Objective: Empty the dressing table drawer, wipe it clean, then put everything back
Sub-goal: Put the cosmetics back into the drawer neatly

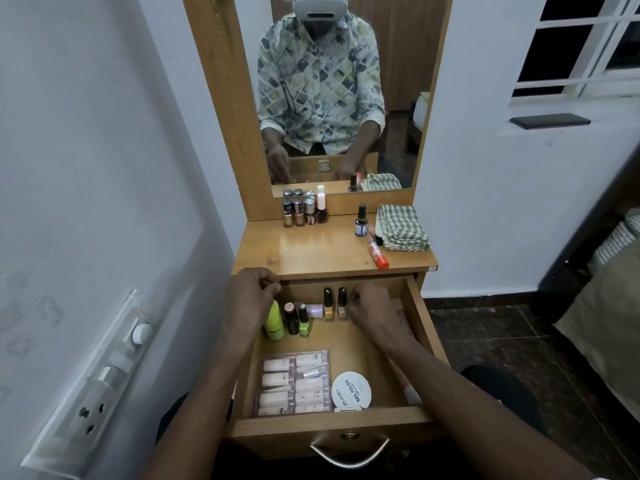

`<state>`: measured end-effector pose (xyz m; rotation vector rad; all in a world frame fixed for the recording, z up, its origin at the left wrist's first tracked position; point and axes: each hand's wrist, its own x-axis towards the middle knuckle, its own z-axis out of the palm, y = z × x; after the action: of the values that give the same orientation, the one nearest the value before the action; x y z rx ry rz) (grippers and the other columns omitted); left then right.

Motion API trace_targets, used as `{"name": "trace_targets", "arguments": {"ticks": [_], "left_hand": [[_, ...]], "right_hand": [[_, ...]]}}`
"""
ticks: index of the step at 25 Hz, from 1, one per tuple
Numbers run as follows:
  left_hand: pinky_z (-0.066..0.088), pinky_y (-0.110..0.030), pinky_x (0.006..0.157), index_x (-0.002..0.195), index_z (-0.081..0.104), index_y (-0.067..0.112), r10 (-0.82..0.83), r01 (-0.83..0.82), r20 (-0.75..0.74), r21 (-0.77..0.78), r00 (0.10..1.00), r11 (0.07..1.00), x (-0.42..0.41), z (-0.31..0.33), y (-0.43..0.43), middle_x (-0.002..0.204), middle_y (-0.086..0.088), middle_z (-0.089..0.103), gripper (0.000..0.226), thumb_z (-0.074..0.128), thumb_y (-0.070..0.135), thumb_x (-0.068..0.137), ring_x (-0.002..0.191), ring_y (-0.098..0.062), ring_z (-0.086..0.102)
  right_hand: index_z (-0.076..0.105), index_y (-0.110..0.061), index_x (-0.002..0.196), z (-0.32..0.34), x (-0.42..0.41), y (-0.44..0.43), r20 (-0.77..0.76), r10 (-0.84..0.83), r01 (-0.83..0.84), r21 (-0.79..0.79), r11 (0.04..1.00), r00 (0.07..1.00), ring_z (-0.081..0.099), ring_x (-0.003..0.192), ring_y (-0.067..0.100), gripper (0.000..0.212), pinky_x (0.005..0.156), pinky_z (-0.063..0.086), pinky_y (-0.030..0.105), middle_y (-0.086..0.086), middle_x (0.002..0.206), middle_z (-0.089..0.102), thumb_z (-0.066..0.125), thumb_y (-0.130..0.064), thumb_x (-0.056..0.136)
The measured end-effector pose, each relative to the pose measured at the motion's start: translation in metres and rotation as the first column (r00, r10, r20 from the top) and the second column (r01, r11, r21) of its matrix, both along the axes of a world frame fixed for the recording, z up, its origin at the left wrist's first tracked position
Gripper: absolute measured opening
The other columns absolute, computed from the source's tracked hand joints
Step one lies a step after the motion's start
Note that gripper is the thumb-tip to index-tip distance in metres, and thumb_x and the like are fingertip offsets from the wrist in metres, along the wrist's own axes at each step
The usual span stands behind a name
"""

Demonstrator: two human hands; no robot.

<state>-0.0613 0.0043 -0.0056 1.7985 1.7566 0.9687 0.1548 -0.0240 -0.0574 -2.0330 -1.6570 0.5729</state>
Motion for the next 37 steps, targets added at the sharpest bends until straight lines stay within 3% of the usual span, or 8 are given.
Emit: {"name": "trace_targets", "arguments": {"ticks": [7,14,18,20,26,28,33,37], "left_hand": [[0.042,-0.022,0.07,0.092,0.077,0.013,0.013,-0.013,-0.013,0.009,1.0,1.0,0.009,-0.005,0.001,0.079,0.004,0.068,0.01,0.072,0.008,0.084,0.077,-0.011,0.061],[0.041,-0.017,0.066,0.095,0.076,0.015,0.071,-0.072,0.014,0.068,0.997,0.995,0.011,-0.012,-0.005,0.086,0.004,0.072,0.011,0.068,0.011,0.088,0.077,-0.009,0.062],[0.041,-0.012,0.065,0.1,0.075,0.015,0.056,-0.056,0.018,0.052,0.998,0.997,0.019,-0.012,-0.008,0.09,0.003,0.073,0.012,0.067,0.013,0.09,0.077,-0.006,0.061],[0.038,-0.003,0.055,0.099,0.075,0.014,0.045,-0.046,0.014,0.047,0.999,0.998,0.021,-0.012,-0.009,0.085,0.007,0.069,0.011,0.067,0.014,0.091,0.067,0.002,0.057],[0.039,-0.001,0.053,0.093,0.075,0.014,0.019,-0.019,0.006,0.067,1.0,0.998,0.03,0.0,-0.008,0.076,0.011,0.066,0.008,0.067,0.016,0.091,0.059,0.005,0.054],[0.039,-0.002,0.053,0.095,0.076,0.014,0.039,-0.041,0.021,0.11,0.999,0.993,0.033,0.012,-0.001,0.085,0.005,0.072,0.01,0.069,0.02,0.09,0.065,0.002,0.057],[0.043,-0.022,0.086,0.121,0.067,0.015,0.079,-0.075,-0.006,0.264,0.997,0.962,0.041,0.045,0.063,0.115,-0.002,0.068,0.032,0.069,0.017,0.089,0.1,-0.015,0.061],[0.045,-0.034,0.102,0.145,0.045,0.024,-0.089,0.172,-0.32,0.241,0.943,0.955,0.05,0.049,0.111,0.14,-0.003,0.048,0.061,0.065,0.006,0.09,0.127,-0.021,0.048]], "right_hand": [[0.071,-0.006,0.099,-0.004,-0.005,0.004,-0.018,0.026,-0.025,0.017,1.0,1.0,0.066,0.088,0.019,0.014,0.071,0.05,0.025,0.008,0.097,0.07,0.059,-0.007,0.091],[0.069,-0.008,0.105,-0.01,-0.005,0.003,-0.001,0.071,-0.071,-0.028,0.997,0.997,0.066,0.092,0.021,0.017,0.078,0.055,0.031,0.007,0.101,0.071,0.058,-0.009,0.092],[0.067,-0.009,0.099,-0.007,-0.007,-0.001,-0.003,0.062,-0.062,-0.063,0.996,0.998,0.065,0.086,0.016,0.012,0.063,0.042,0.02,0.003,0.092,0.066,0.065,-0.017,0.091],[0.064,-0.013,0.095,-0.005,-0.012,-0.003,-0.049,0.064,-0.067,-0.067,0.995,0.997,0.062,0.077,0.013,0.022,0.057,0.041,0.02,-0.002,0.085,0.063,0.075,-0.029,0.084],[0.069,-0.016,0.1,-0.002,-0.023,0.006,0.012,0.081,-0.08,-0.055,0.995,0.997,0.066,0.082,0.016,0.029,0.076,0.058,0.037,0.002,0.095,0.071,0.076,-0.037,0.081],[0.068,-0.015,0.099,0.005,-0.023,0.003,0.059,0.085,-0.081,-0.07,0.994,0.995,0.066,0.083,0.018,0.029,0.076,0.057,0.037,0.002,0.094,0.07,0.075,-0.038,0.081],[0.064,-0.015,0.096,0.045,-0.018,0.006,0.262,0.126,-0.124,-0.023,0.992,0.957,0.062,0.077,0.017,0.016,0.07,0.055,0.032,0.001,0.088,0.066,0.064,-0.03,0.091],[0.068,-0.012,0.102,0.086,-0.02,0.02,0.221,0.092,-0.128,0.153,0.98,0.971,0.064,0.082,0.02,0.019,0.072,0.055,0.033,0.005,0.094,0.07,0.057,-0.026,0.094]]}}
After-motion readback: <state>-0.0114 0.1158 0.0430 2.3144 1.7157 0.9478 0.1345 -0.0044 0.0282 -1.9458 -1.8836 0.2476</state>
